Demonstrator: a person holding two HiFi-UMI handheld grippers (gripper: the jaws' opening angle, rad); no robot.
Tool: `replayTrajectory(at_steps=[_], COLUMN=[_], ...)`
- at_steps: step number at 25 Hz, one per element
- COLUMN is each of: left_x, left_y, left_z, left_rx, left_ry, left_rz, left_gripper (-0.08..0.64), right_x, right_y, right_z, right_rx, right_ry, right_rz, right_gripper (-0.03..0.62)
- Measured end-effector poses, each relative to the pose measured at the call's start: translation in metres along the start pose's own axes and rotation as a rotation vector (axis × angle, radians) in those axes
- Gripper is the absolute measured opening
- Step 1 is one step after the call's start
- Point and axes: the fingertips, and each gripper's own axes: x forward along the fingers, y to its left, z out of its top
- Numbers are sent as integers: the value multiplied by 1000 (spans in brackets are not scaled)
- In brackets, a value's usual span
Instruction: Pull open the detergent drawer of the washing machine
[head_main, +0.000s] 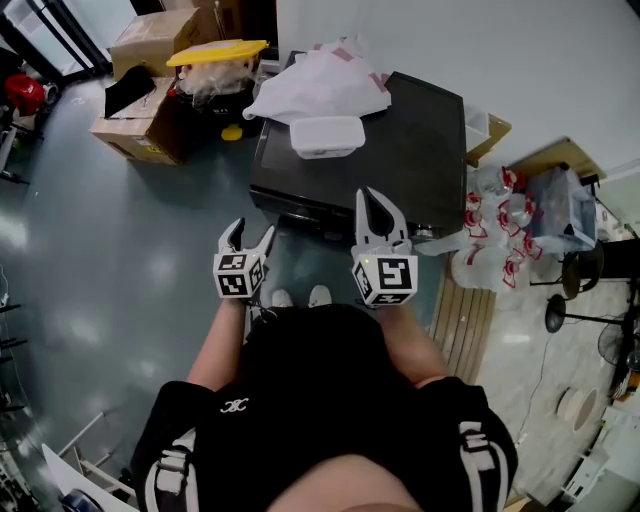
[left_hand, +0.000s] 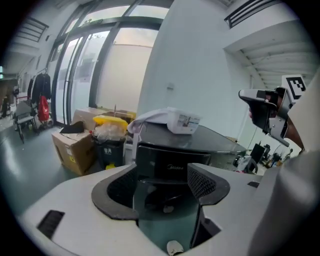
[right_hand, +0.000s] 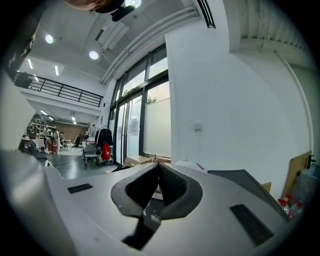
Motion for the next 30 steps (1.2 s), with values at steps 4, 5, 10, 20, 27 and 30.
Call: replayTrajectory(at_steps=[4, 5, 10, 20, 27, 30], left_x=[14, 18, 41, 84, 103, 103], left_y=[-5, -5, -3, 9, 14, 23], left_z=[-21, -25, -43, -55, -47, -54], left_rx=[-83, -111, -383, -920, -1144, -1218], left_ry=[-7, -11, -36, -182, -314, -364], left_rz=[-92, -113, -220, -445, -566, -596], left_gripper=[295, 295, 295, 295, 293, 259], right_x=[-5, -6, -12, -28, -34, -39], right_y=[-3, -5, -14, -44, -56, -58], right_z=[-9, -11, -22, -47, -63, -71], right_rx=[-4, -4, -10, -3, 10, 22], right_ry=[26, 34, 73, 163, 217, 241], right_rz=[-11, -14, -32, -98, -123, -133], right_gripper=[3, 3, 3, 3, 3, 3])
